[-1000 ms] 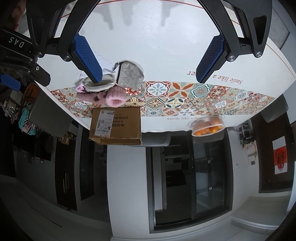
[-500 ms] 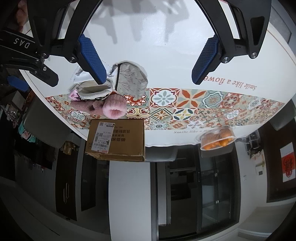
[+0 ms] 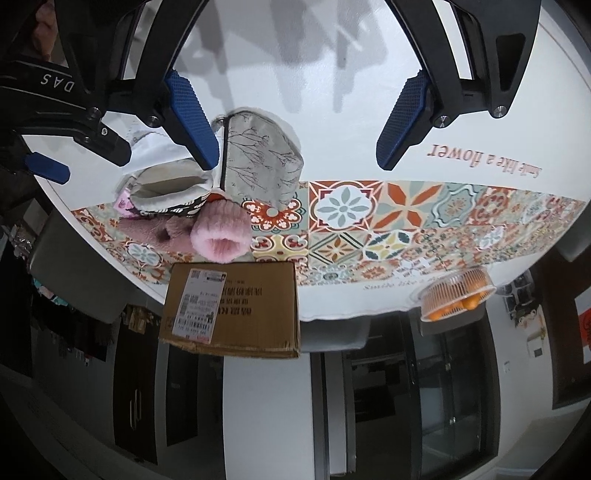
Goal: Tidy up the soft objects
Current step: 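Grasp the grey floral pouch with the left tool while the right tool grasps the white cloth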
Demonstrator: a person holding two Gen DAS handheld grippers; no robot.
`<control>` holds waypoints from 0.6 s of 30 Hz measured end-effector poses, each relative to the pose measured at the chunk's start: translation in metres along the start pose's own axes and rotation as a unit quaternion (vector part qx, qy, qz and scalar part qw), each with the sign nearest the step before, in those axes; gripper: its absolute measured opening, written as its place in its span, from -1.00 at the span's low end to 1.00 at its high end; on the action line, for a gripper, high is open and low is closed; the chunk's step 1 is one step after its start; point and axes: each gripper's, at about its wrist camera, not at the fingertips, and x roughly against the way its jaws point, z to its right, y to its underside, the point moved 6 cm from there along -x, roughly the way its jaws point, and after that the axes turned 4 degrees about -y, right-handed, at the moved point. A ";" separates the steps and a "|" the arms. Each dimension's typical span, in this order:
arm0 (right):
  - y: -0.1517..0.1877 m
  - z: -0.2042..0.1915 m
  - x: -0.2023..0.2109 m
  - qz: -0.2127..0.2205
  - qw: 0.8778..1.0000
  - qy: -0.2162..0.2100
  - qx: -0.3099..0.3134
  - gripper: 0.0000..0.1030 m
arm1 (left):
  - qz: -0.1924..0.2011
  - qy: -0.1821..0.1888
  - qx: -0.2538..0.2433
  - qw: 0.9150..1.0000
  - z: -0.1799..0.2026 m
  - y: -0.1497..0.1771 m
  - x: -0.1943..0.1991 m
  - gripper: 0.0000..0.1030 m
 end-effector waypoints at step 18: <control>0.010 -0.004 -0.070 -0.077 0.997 -0.004 0.012 0.73 | -0.078 0.049 0.010 0.996 0.010 0.010 -0.072 0.42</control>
